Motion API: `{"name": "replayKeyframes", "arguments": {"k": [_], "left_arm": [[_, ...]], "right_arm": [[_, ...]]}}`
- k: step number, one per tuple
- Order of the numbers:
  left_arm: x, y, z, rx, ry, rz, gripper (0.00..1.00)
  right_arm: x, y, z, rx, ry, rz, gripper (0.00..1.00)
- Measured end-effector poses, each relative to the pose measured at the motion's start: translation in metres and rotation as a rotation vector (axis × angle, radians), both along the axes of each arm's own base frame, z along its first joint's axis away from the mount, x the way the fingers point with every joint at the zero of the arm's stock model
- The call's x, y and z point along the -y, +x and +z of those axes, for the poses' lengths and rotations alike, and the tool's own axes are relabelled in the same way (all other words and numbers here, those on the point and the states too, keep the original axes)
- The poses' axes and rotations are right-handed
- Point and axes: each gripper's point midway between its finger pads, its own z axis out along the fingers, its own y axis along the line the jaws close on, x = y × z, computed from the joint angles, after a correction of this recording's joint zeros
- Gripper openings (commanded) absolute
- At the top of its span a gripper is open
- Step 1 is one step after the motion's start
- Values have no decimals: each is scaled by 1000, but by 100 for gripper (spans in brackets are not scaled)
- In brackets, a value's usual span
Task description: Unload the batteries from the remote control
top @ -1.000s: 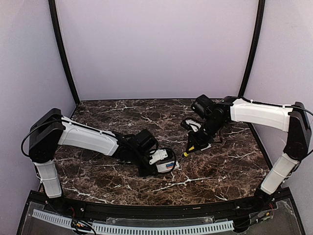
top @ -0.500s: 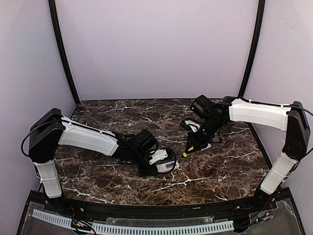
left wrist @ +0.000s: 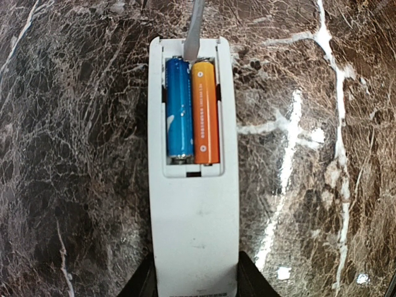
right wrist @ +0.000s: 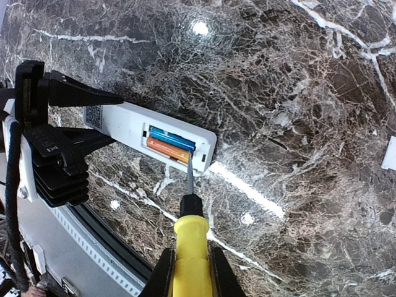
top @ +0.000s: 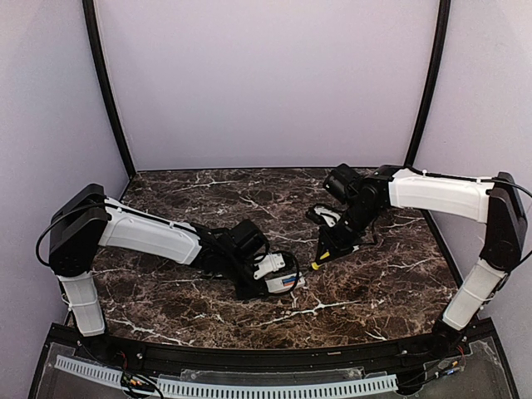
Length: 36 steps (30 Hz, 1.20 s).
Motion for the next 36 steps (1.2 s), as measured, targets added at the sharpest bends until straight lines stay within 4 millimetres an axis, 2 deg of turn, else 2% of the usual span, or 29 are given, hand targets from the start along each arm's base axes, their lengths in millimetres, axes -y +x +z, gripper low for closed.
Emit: {"name": "replayKeyframes", "arguments": {"k": [25, 36], "left_arm": [[0, 0, 1, -3, 4, 0, 1], [0, 0, 1, -4, 5, 0, 0]], "right_arm": [[1, 1, -5, -7, -26, -13, 0], [-5, -2, -3, -3, -60, 9, 0]]}}
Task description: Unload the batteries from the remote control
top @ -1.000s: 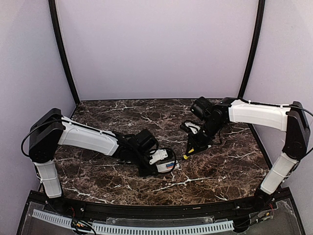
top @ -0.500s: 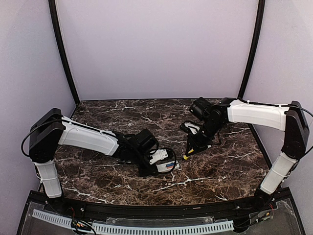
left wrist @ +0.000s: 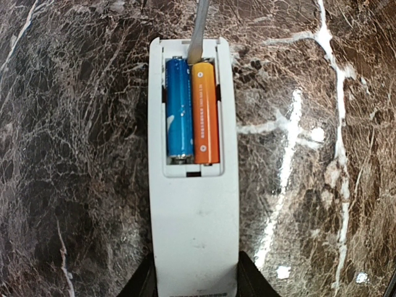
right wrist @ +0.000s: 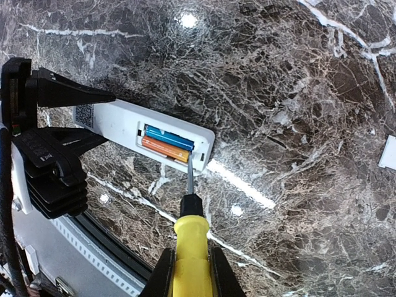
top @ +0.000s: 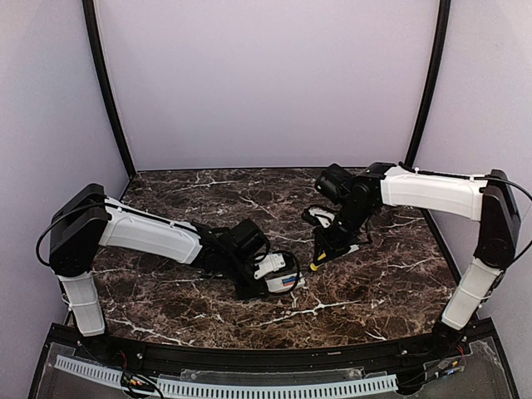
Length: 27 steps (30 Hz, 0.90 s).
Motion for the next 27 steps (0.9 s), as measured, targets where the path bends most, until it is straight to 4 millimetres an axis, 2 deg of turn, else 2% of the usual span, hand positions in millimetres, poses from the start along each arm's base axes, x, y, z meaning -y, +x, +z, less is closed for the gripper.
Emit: {"name": "replayKeyframes", "arguments": {"k": [14, 23, 27], "left_arm": [[0, 0, 0, 3, 4, 1, 0], [-1, 1, 0, 8, 7, 4, 0], [-1, 2, 0, 14, 9, 6, 0]], "right_arm": [[-7, -5, 2, 19, -60, 75, 0], [-7, -9, -1, 17, -33, 89, 0], [-1, -9, -3, 4, 28, 76, 0]]}}
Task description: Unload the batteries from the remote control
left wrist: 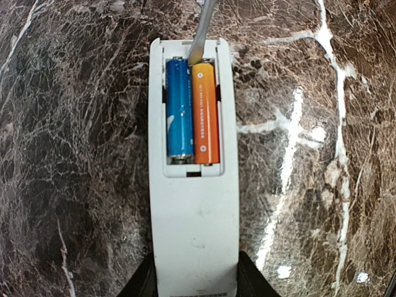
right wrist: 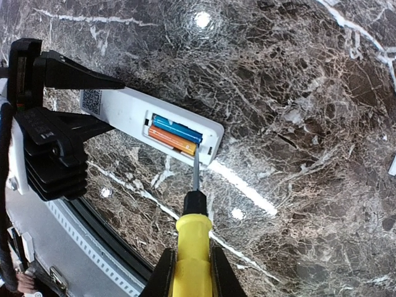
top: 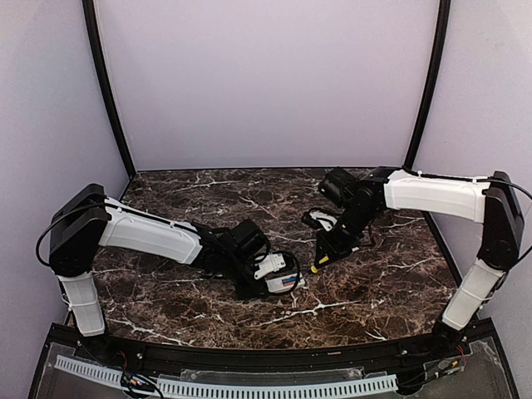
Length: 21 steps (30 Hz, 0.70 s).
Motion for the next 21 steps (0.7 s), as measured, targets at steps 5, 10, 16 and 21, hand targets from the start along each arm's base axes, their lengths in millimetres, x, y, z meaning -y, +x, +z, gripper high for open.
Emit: {"name": "replayKeyframes", "arguments": {"k": [5, 10, 16, 21], "left_arm": [[0, 0, -1, 3, -1, 0, 0], [0, 0, -2, 8, -6, -2, 0], [0, 0, -2, 16, -18, -3, 0], [-1, 0, -2, 23, -27, -3, 0]], "right_arm": [[7, 1, -4, -43, 94, -27, 0], [10, 0, -7, -73, 148, -35, 0], [14, -5, -12, -96, 190, -36, 0], [20, -20, -25, -180, 238, -49, 0]]}}
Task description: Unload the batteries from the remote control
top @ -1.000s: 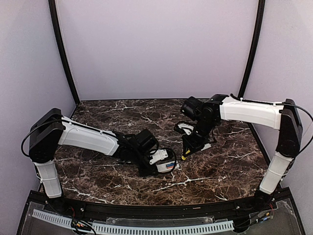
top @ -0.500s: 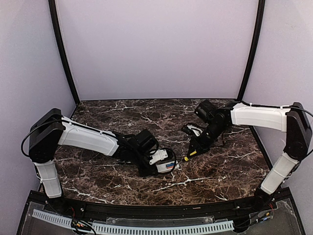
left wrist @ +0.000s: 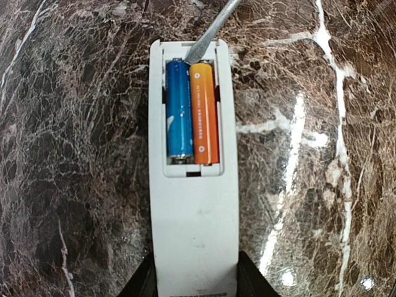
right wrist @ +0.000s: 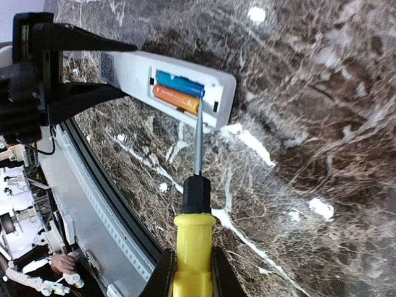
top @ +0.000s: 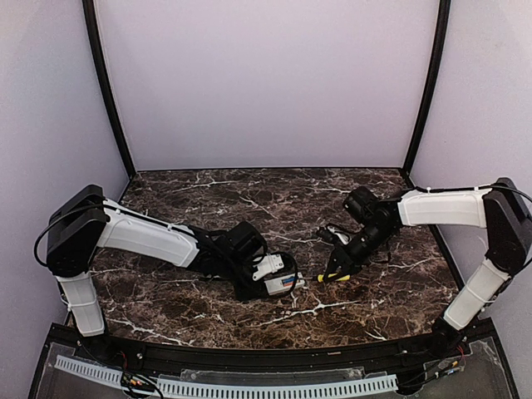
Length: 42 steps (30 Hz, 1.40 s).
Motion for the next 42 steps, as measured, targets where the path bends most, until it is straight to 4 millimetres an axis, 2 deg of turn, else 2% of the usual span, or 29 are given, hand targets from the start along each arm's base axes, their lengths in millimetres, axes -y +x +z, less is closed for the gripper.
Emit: {"name": "replayKeyframes", "arguments": {"k": [4, 7, 42], "left_arm": [[0, 0, 0, 7, -8, -3, 0], [0, 0, 0, 13, -15, -5, 0], [-6, 0, 2, 29, -8, -5, 1]], "right_arm": [[0, -19, -14, -94, 38, 13, 0], [-2, -23, -18, -118, 62, 13, 0], [-10, -26, -11, -147, 123, 15, 0]]}}
